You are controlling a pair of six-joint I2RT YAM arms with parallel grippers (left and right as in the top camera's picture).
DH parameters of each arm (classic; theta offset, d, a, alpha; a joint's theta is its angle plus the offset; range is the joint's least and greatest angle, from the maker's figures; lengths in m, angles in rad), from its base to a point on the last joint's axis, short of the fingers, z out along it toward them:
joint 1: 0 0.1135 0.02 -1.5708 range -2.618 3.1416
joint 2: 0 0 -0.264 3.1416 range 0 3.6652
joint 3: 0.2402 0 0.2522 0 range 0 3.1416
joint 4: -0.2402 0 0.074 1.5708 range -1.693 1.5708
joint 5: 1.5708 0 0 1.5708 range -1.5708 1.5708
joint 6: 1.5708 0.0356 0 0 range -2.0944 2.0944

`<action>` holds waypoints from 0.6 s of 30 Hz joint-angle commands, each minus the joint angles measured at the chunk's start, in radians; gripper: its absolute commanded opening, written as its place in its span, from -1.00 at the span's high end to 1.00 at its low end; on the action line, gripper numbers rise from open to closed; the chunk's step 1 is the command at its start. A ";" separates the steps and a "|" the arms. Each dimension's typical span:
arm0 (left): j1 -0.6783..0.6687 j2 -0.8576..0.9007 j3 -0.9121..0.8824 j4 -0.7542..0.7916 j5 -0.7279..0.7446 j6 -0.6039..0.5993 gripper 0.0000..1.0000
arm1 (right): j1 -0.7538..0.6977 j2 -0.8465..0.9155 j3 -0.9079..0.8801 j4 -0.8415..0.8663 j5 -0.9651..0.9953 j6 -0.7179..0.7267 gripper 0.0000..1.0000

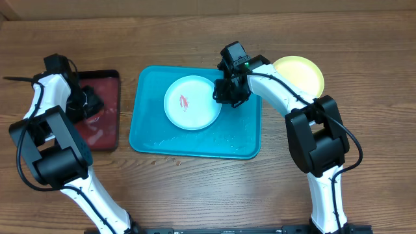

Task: Clean dirty plates on tray and stack at the side
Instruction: 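Dip the sponge in the water tray with the left gripper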

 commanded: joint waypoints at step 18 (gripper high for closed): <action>-0.001 0.028 -0.026 -0.056 0.066 -0.034 0.22 | 0.004 -0.014 -0.005 0.010 -0.016 0.005 0.92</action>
